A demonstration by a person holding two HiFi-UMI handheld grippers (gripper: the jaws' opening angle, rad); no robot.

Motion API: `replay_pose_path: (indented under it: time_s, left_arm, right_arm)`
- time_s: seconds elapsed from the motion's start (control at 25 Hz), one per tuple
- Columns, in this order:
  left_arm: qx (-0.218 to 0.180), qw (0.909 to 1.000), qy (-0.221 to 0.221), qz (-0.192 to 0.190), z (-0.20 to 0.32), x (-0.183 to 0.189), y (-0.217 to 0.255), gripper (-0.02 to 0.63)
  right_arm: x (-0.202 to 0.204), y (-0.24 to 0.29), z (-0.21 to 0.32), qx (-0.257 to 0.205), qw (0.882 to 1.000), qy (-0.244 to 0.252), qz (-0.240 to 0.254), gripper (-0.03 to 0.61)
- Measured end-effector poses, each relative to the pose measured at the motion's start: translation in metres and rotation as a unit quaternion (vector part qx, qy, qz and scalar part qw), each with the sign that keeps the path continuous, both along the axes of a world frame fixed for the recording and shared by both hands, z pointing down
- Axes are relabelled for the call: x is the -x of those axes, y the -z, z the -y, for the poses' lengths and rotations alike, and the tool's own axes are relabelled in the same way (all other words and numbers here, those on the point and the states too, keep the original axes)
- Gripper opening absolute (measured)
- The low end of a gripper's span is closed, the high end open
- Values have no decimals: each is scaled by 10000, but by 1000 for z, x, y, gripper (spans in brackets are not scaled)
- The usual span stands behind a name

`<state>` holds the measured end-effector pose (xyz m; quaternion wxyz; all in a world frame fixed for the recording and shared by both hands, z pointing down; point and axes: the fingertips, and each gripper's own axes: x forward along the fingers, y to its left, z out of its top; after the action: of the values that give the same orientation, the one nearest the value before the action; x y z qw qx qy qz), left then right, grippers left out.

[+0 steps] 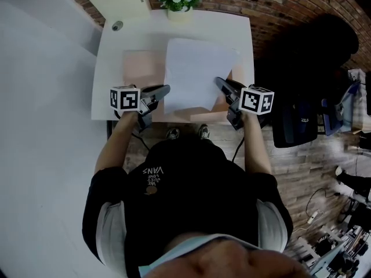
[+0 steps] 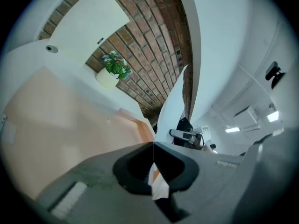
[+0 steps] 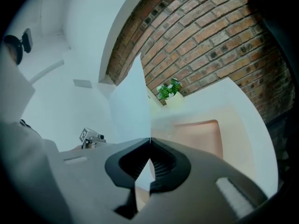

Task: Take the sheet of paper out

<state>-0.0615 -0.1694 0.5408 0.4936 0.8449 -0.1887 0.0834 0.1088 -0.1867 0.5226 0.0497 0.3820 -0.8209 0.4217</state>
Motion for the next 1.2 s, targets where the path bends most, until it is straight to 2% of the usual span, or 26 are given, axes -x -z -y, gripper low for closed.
replay_pose_path:
  time_s: [0.52,1.2]
  left_arm:
    - [17,9998,188,107,1,2,-12,2]
    - [60,9994,323,129,4,8,-15,2]
  right_arm:
    - [4,-16,8,11,9991,82,-413,2]
    - [13,-19,14,62,9992,167,-351,1]
